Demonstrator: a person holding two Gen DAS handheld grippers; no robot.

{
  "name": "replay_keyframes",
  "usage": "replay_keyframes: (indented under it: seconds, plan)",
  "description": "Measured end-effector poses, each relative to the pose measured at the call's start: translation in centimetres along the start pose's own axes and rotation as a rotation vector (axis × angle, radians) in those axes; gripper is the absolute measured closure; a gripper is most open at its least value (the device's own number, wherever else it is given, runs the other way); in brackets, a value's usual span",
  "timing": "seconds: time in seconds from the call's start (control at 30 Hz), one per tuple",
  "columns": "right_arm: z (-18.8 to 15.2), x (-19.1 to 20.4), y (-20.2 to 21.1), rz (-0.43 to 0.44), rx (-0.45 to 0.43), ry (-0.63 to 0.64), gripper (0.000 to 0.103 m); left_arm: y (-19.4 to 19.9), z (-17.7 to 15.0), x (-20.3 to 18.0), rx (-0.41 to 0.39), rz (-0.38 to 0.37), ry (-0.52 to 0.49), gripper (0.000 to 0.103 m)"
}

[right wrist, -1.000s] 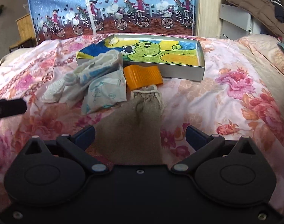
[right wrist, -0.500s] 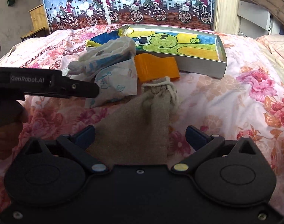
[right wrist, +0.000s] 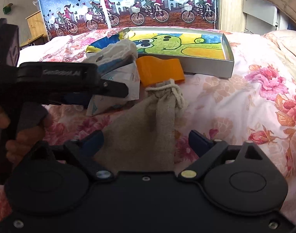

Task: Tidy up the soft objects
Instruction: 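Grasp the beige drawstring pouch with the right tool while the left tool grasps a white wipes packet, then carry the pouch into the grey tray with the right tool while the left tool drops the wipes packet there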

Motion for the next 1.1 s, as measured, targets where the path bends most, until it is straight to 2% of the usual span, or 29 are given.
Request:
replay_keyframes:
  seconds: [0.1,0.2,0.27,0.4,0.43,0.47,0.57,0.7,0.87,1.1]
  plan:
    - [0.1,-0.1,0.2,0.007,-0.011,-0.023,0.031,0.2,0.4,0.3,-0.015,0.006,0.007,0.025]
    - [0.0,0.0,0.1,0.021,-0.01,-0.04,0.043,0.4,0.6,0.8,-0.025,0.006,0.042,0.04]
    - [-0.4,0.0,0.1,0.039,0.004,-0.052,0.052,0.2,0.5,0.9,-0.017,-0.009,0.059,0.058]
    - [-0.6,0.1,0.1,0.051,0.012,-0.057,0.068,0.1,0.2,0.8,-0.019,-0.003,0.036,0.066]
    - [-0.6,0.1,0.1,0.049,0.009,-0.057,0.071,0.1,0.1,0.9,-0.021,0.0,0.037,0.072]
    - [-0.5,0.0,0.1,0.046,0.003,-0.058,0.077,0.0,0.1,1.0,-0.014,0.011,0.04,0.091]
    - [-0.6,-0.3,0.3,0.043,-0.001,-0.071,0.086,0.0,-0.4,1.5,-0.001,0.02,0.066,0.091]
    - [-0.6,-0.2,0.5,0.021,-0.011,-0.054,0.096,0.6,-0.4,0.9,-0.017,0.032,0.038,0.093]
    - [-0.5,-0.2,1.2,-0.027,-0.034,0.032,0.101,2.4,-1.2,0.2,-0.025,0.067,-0.004,0.095]
    - [0.5,1.2,3.5,-0.127,-0.145,0.249,0.102,6.4,-1.9,-1.8,-0.066,0.11,-0.091,0.096]
Point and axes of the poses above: each gripper's, at about its wrist camera, not at the fingertips, and y roughly against the way its jaws point, x to its left, z to its top, the point moved 10 cm from there along -y, roughly the way its jaws point, and after that the axes turned 4 degrees about -z, right-handed, at the moved point
